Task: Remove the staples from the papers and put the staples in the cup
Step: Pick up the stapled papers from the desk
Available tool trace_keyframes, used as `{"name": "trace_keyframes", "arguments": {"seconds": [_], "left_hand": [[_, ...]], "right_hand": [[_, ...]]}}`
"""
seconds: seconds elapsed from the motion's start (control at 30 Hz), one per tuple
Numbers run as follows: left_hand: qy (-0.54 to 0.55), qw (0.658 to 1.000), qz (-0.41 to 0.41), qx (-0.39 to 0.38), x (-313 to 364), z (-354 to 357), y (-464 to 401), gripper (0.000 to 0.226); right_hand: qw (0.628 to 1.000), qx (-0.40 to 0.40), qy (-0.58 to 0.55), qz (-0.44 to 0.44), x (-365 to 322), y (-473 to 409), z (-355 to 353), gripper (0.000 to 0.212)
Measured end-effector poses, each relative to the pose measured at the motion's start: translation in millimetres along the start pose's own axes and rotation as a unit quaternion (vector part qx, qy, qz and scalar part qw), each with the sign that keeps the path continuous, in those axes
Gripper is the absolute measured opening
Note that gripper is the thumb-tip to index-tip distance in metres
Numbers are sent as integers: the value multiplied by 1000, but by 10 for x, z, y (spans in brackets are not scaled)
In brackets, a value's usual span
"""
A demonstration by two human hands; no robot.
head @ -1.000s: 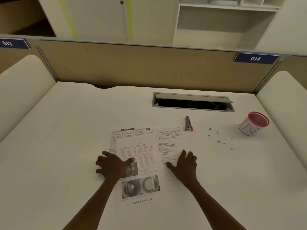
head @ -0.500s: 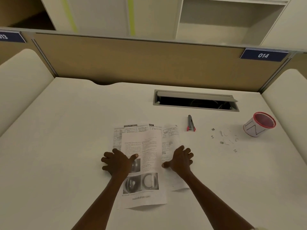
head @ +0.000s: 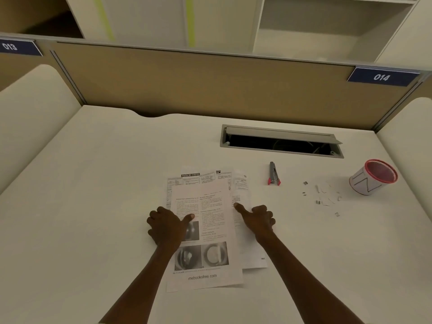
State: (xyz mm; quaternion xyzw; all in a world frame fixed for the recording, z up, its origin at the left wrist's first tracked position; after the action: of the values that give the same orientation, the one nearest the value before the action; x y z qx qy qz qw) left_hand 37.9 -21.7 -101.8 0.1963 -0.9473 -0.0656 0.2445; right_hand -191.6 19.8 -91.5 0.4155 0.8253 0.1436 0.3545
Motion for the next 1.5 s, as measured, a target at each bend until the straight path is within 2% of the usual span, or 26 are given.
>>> {"name": "trace_keyframes", "arguments": {"seconds": [0.13, 0.27, 0.37, 0.43, 0.5, 0.63, 0.83, 1.1, 1.23, 1.37, 1.5], "left_hand": [[7, 1000, 12, -3, 35, 46, 31, 89], [65, 997, 20, -26, 101, 84, 84, 81], [143, 988, 27, -54, 149, 86, 115, 71], [187, 981, 27, -42, 140, 74, 161, 70], [184, 982, 28, -18, 107, 56, 225, 76], [172, 983, 40, -39, 132, 76, 297, 80], [201, 976, 20, -85, 272, 123, 254, 63], [199, 975, 34, -94, 181, 179, 175, 52], [221, 970, 44, -91, 127, 217, 158, 50], [276, 956, 39, -96, 95, 227, 95, 62], [403, 910, 3, -98, 128, 102, -37, 96]], "right_hand": [[997, 27, 57, -52, -35, 116, 21, 81], [983, 52, 135, -115, -33, 201, 91, 73], [984, 45, 110, -131, -56, 230, 111, 74], [982, 76, 110, -131, -52, 239, 91, 78], [976, 106, 146, -125, -12, 239, 76, 87], [973, 79, 172, -132, -13, 228, 142, 99], [972, 47, 194, -127, -172, 220, 272, 94], [993, -10, 101, -64, -245, 51, 273, 77], [998, -10, -15, -66, -249, -8, 255, 64], [989, 22, -50, -139, -263, -10, 112, 40], [970, 45, -71, -229, -316, 30, -88, 33]]}}
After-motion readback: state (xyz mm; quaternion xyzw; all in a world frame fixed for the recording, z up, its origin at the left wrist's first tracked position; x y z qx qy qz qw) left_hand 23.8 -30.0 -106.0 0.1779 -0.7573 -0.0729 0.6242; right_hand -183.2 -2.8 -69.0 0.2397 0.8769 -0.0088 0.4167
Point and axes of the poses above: each hand's wrist, its own y-axis away from the middle knuckle, its own z-axis out of the palm, x = y × z, the point moved 1 cm from there along -y, towards the middle knuckle, and after that the axes turned 10 degrees about y, right-handed, at the moved point
